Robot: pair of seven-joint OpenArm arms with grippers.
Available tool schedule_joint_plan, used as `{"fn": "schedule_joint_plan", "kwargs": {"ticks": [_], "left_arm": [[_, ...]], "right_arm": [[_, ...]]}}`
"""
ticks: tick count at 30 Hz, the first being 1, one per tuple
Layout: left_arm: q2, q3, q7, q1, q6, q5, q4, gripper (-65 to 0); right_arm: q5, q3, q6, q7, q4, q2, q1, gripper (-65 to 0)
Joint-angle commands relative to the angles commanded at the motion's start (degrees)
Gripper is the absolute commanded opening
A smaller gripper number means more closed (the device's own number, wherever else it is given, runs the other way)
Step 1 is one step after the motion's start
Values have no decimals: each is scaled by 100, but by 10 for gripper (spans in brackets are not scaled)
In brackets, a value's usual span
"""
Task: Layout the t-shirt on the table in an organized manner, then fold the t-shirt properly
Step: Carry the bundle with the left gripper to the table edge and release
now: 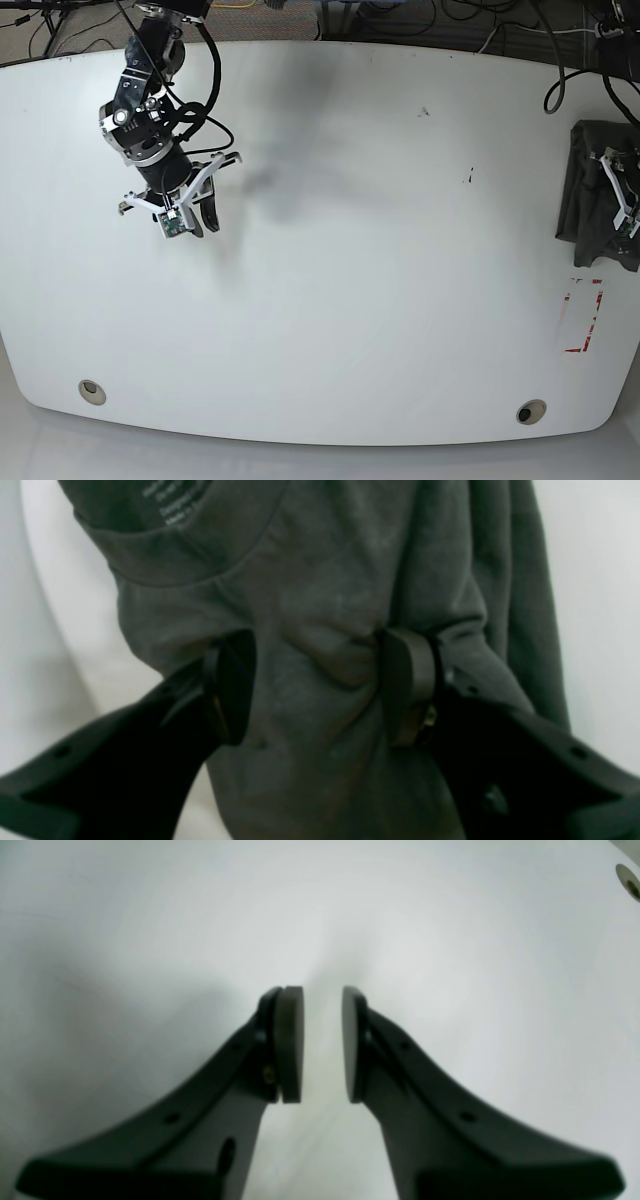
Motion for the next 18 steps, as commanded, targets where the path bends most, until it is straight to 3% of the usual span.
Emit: {"fn": "schedule_joint_plan", "kwargs": {"ticks": [11,14,18], "left_arm": [[-343,0,9,79,-26,0,185,-286],[-352,0,44,79,-273,0,519,-286],[-343,0,571,44,-642,0,1222,-286]], "right_arm": [[0,-9,0,0,9,0,-9,-528],[0,-9,0,0,79,0,-18,-528],[0,-9,0,0,158,0,-53,-528]]}}
